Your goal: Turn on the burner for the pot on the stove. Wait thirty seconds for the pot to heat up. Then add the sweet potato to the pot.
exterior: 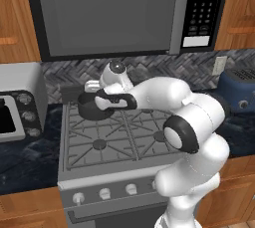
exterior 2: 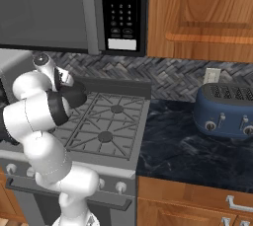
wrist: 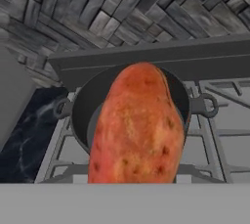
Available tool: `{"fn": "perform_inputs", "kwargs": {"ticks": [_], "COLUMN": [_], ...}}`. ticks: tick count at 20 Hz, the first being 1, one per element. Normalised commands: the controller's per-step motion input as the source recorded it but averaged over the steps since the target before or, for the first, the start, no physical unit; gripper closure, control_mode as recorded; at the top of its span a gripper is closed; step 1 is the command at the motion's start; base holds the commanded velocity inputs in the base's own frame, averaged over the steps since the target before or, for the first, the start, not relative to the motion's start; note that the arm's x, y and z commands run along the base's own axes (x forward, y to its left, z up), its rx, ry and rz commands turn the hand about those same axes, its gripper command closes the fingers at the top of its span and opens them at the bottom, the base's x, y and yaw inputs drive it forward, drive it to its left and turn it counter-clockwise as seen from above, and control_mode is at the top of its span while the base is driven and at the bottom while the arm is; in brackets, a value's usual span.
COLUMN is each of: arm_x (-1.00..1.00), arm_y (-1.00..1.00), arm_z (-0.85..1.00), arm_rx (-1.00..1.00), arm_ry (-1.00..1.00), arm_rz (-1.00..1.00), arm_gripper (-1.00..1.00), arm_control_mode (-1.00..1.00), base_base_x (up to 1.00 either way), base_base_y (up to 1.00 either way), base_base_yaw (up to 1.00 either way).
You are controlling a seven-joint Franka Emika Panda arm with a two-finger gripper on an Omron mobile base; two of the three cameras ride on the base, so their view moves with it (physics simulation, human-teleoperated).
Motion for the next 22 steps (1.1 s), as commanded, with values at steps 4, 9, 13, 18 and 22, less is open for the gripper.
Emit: {"fn": "perform_inputs", "kwargs": {"ticks": [4, 9, 13, 18, 22], "arm_x": [0.30, 0.34, 0.22, 0.20, 0.23], "arm_y": [0.09, 0.06, 0.02, 0.17, 0.21], "arm_z": [-0.13, -0.21, -0.20, -0.14, -0.16], "arm_rx": [-0.04, -0.04, -0.01, 0.00, 0.00], "arm_ry": [-0.04, -0.08, -0.08, -0.06, -0.07], "arm_rz": [0.00, 0.00, 0.00, 0.00, 0.00], "arm_gripper": [1.00, 1.00, 1.00, 1.00, 1.00], "arm_control_mode": [-1.00, -1.00, -1.00, -1.00, -1.00], "base_base_x": [0.00, 0.00, 0.00, 0.00, 0.00], "base_base_y": [0.00, 0.00, 0.00, 0.00, 0.00], "base_base_yaw": [0.00, 0.00, 0.00, 0.00, 0.00]}}
